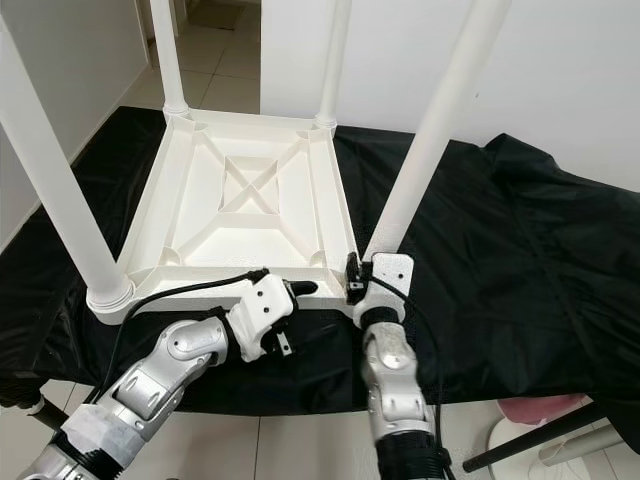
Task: Building children table
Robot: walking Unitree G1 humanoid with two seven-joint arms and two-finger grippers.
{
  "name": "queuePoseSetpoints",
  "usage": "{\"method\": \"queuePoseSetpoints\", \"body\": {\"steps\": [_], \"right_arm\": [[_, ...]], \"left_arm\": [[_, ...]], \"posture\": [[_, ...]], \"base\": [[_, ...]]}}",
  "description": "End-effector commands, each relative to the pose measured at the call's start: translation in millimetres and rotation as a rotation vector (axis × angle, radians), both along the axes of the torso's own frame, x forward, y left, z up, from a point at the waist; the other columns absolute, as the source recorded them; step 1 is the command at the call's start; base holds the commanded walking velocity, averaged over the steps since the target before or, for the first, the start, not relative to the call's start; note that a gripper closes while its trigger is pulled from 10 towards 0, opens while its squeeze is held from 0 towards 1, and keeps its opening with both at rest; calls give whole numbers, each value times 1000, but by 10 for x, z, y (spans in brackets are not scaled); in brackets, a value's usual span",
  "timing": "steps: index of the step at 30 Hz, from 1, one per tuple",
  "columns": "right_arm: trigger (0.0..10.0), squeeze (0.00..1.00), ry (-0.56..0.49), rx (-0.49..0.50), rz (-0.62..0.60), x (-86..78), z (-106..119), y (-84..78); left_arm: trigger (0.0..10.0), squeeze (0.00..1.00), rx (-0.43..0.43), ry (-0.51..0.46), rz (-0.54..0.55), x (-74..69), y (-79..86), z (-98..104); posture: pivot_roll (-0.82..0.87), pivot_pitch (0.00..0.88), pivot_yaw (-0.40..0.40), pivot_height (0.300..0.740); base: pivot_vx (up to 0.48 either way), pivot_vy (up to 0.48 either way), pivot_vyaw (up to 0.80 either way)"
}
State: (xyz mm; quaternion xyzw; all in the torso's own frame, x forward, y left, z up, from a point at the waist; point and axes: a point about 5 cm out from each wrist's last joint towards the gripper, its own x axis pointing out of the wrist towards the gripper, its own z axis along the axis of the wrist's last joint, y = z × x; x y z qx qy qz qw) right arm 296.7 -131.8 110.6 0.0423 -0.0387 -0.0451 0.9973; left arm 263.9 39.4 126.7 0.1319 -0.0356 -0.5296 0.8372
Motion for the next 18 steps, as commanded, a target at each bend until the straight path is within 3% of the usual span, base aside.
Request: {"method": "queuePoseSetpoints", "body": {"steps": [1, 9, 10, 12, 13, 18], "right_arm": [[10000, 0, 62, 20, -28, -6, -99, 24], [10000, 0, 43, -23, 2, 12, -31, 78], [10000, 192, 45, -13, 12, 13, -23, 98], [10000, 192, 48, 2, 17, 12, -15, 125], [10000, 1000, 28, 5, 33, 2, 7, 147], [10000, 1000, -2, 29, 91, -31, 30, 160]], "left_arm": [[10000, 0, 11, 2, -66, -31, -27, -1], [10000, 0, 5, 4, -58, -46, -26, -9], [10000, 0, 4, 5, -57, -47, -26, -10], [10000, 0, 2, 5, -56, -48, -28, -10], [10000, 0, 1, 4, -54, -42, -30, -7], [10000, 0, 1, 0, -50, -32, -33, -6]], "posture": [[10, 0, -107, 740], [14, 0, -112, 740], [17, 0, -117, 740], [17, 0, -117, 740], [19, 0, -122, 740], [16, 0, -122, 740]], "base": [[0, 0, 0], [0, 0, 0], [0, 0, 0], [0, 0, 0], [0, 0, 0], [0, 0, 0]]}}
